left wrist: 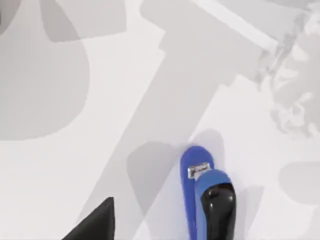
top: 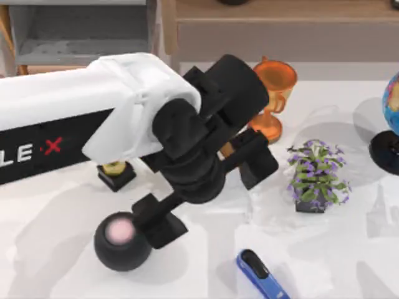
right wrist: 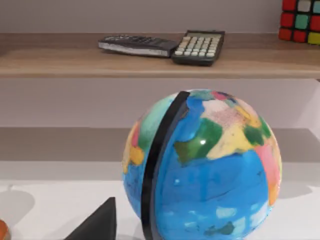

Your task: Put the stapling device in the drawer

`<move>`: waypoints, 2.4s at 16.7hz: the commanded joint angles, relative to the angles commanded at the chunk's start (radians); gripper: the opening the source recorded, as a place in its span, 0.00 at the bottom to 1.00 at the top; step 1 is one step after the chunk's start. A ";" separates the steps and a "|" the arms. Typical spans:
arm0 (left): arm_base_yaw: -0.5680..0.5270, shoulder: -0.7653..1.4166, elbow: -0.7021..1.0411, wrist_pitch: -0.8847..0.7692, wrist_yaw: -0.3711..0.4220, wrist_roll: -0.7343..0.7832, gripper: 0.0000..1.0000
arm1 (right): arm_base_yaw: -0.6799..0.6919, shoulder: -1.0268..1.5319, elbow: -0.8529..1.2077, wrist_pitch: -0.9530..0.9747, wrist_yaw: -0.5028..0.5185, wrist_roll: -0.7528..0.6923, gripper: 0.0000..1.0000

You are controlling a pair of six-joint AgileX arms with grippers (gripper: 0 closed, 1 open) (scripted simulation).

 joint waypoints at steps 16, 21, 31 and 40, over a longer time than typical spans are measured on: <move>-0.202 0.406 0.292 -0.181 -0.001 -0.332 1.00 | 0.000 0.000 0.000 0.000 0.000 0.000 1.00; -0.203 0.460 0.212 -0.041 -0.001 -0.333 1.00 | 0.000 0.000 0.000 0.000 0.000 0.000 1.00; -0.203 0.466 0.203 -0.030 -0.001 -0.333 0.55 | 0.000 0.000 0.000 0.000 0.000 0.000 1.00; -0.203 0.466 0.203 -0.030 -0.001 -0.333 0.00 | 0.000 0.000 0.000 0.000 0.000 0.000 1.00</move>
